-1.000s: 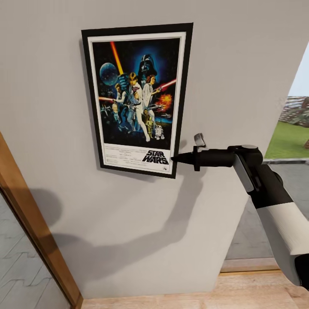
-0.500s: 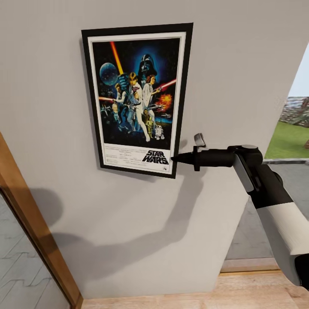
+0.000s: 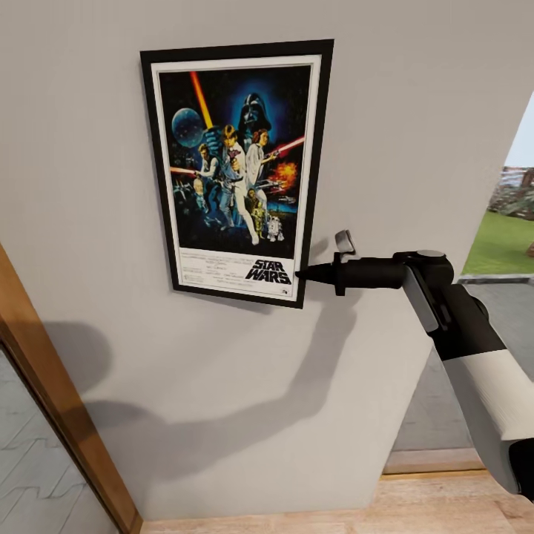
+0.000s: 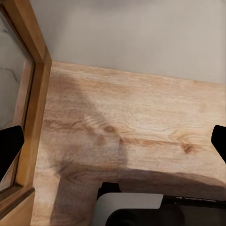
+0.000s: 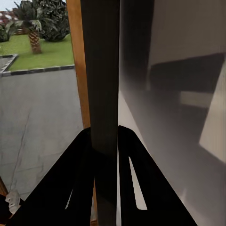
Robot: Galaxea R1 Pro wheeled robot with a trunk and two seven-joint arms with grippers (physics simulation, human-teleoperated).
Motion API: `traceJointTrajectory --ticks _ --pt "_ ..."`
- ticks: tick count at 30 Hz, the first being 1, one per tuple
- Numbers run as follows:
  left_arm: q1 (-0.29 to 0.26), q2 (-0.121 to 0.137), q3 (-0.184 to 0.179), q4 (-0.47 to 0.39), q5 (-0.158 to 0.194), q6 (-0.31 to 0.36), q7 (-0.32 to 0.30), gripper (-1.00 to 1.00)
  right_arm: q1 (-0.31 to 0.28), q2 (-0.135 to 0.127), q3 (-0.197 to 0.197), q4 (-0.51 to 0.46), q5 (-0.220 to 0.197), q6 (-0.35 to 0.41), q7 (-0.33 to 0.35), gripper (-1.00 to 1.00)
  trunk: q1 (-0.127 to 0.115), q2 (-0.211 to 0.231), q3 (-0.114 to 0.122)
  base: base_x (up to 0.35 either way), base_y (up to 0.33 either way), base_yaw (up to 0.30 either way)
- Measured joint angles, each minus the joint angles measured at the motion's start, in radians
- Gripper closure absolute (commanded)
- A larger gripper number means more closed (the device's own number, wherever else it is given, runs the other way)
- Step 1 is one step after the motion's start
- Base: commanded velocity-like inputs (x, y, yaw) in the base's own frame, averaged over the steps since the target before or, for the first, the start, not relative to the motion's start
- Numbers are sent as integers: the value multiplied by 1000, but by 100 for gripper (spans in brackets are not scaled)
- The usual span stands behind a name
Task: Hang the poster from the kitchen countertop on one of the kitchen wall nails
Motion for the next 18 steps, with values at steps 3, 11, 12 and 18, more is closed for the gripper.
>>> traceJointTrajectory --ticks 3,11,12,18 --pt "0 0 0 -1 0 0 0 -100 0 2 0 -6 -2 5 -1 100 0 0 0 0 0 0" --pt "0 0 0 -2 0 -1 -1 -100 1 2 0 -14 -1 5 -1 100 0 0 0 0 0 0" --pt "0 0 0 -2 0 -1 -1 -100 1 2 0 -14 -1 5 -1 100 0 0 0 0 0 0" --pt "0 0 0 -2 0 -1 -1 -100 1 2 0 -14 -1 5 -1 100 0 0 0 0 0 0"
